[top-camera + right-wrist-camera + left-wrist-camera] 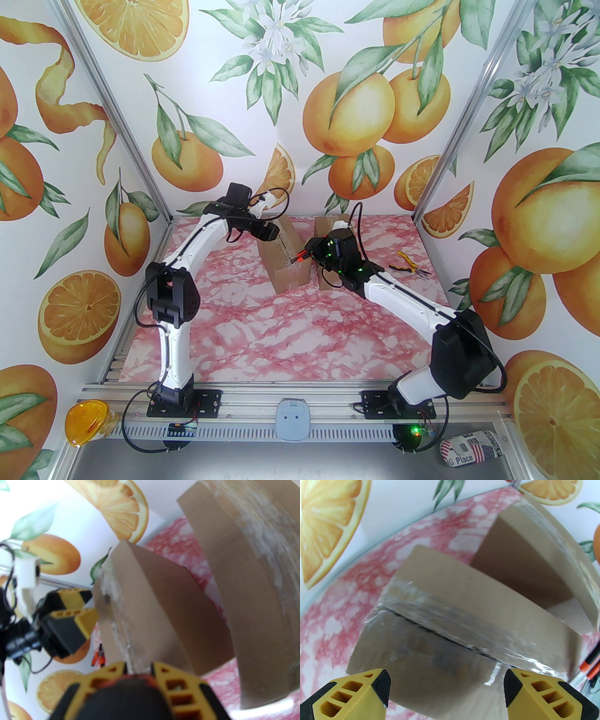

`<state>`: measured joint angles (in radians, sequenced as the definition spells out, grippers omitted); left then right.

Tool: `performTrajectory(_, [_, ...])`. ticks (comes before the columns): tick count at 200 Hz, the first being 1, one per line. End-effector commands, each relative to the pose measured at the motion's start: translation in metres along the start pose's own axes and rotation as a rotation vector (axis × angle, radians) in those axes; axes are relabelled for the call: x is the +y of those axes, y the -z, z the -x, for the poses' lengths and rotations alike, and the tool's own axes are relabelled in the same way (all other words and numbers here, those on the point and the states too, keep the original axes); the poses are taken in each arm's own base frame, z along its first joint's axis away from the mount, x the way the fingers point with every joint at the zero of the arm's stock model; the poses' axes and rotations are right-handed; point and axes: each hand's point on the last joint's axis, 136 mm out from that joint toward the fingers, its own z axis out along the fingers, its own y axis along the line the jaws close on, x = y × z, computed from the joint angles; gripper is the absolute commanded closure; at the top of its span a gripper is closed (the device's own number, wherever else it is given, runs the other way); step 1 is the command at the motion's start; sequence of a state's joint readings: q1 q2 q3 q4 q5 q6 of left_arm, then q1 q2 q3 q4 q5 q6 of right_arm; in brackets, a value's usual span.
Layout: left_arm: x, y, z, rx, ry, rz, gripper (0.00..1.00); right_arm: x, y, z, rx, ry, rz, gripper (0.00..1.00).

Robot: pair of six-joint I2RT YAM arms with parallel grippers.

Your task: Unpack the express box

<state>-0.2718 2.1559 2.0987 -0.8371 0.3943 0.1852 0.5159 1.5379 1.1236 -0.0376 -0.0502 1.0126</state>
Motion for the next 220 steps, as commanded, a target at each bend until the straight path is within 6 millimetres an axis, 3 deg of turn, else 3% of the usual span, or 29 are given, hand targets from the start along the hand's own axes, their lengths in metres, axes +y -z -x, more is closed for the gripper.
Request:
performTrajectory(1, [0.027, 0.008, 0.014, -0.039, 0.125, 0.012, 0.16, -0.006, -0.01, -0.012, 0.087, 0.071, -0.027, 1.0])
performTrajectory(29, [0.033, 0.002, 0.024, -0.056, 0.117, 0.017, 0.16, -0.004, -0.018, -0.019, 0.139, 0.108, -0.021, 1.0])
performTrajectory(74, [0.042, -0.023, 0.009, -0.016, 0.087, -0.015, 0.22, -0.001, -0.026, -0.024, 0.175, 0.129, 0.0, 1.0])
performTrajectory(106, [0.048, -0.036, -0.003, 0.003, 0.121, -0.064, 0.38, -0.001, -0.027, -0.026, 0.188, 0.154, 0.0, 1.0])
performTrajectory(129, [0.047, -0.037, -0.008, 0.008, 0.168, -0.119, 0.61, -0.002, -0.028, -0.027, 0.193, 0.158, -0.004, 1.0])
performTrajectory(145, [0.044, -0.035, -0.014, 0.029, 0.176, -0.131, 0.69, -0.003, -0.028, -0.027, 0.194, 0.159, -0.002, 1.0])
performTrajectory(173, [0.039, -0.033, -0.035, 0.072, 0.183, -0.141, 0.71, -0.004, -0.028, -0.028, 0.195, 0.16, 0.0, 1.0])
performTrajectory(220, [0.036, -0.024, -0.081, 0.134, 0.258, -0.149, 0.65, -0.004, -0.027, -0.026, 0.186, 0.161, 0.004, 1.0])
